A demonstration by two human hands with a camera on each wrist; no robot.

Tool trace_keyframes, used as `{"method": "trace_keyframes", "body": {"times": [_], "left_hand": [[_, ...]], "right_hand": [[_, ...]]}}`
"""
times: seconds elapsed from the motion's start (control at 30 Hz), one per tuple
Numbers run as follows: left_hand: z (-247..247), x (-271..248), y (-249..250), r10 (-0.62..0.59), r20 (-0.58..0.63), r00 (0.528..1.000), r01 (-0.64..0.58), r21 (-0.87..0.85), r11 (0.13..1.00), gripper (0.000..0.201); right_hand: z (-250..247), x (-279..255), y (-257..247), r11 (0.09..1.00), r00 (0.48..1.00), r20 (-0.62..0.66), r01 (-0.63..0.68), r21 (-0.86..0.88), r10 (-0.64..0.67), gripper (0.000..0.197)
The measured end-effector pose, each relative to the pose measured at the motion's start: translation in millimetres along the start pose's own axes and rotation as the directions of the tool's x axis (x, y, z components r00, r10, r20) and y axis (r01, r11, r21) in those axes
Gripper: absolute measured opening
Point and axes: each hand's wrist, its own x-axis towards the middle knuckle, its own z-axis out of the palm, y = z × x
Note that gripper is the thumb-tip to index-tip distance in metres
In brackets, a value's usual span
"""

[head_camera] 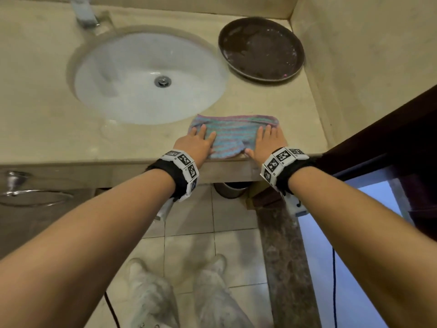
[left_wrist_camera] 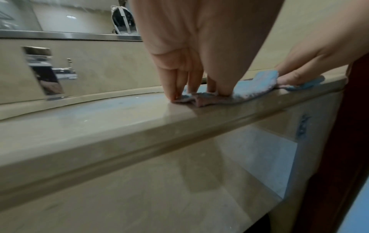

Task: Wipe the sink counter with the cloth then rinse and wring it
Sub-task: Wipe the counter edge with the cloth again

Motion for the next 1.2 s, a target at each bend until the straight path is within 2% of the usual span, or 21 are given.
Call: {"method": "trace_keyframes", "body": {"times": [0.23,0.5,0.7,0.83,1.03,1.2], "left_hand": [[13.8,-47.8,-95.1,-0.139,0.016,0.990,0.139,-0.029,0.990,0.055],[38.8,-115.3,-237.2,-0.308,0.053,0.950,0.312,-0.087,0.946,0.055],[49.7,-154.7,-325.7,-0.376,0.057,0.925,0.380,-0.108,0.919,0.054],[50.2,-162.4,-360.3,-0.403,0.074,0.912,0.409,-0.127,0.904,0.054],[43.3,-147.2,-388.1,-0.442,0.074,0.894,0.449,-0.151,0.881,0.055],[30.9,-123.6,-406.5,-0.491,0.077,0.868,0.497,-0.177,0.850,0.057]], "right_hand": [[-38.1,-1.7,-92.0,0.992,0.988,-0.094,0.124,0.031,-0.120,0.081],[-99.4,-3.1,-239.1,0.955,0.945,-0.159,0.295,0.045,-0.284,0.082],[-140.4,-5.2,-331.5,0.939,0.925,-0.182,0.342,0.018,-0.333,0.080],[-158.1,-0.9,-364.1,0.935,0.923,-0.161,0.355,0.009,-0.349,0.081],[-179.8,11.6,-384.0,0.936,0.927,-0.146,0.351,0.010,-0.346,0.084],[-200.0,39.5,-389.1,0.909,0.895,-0.178,0.417,0.000,-0.410,0.085]]}}
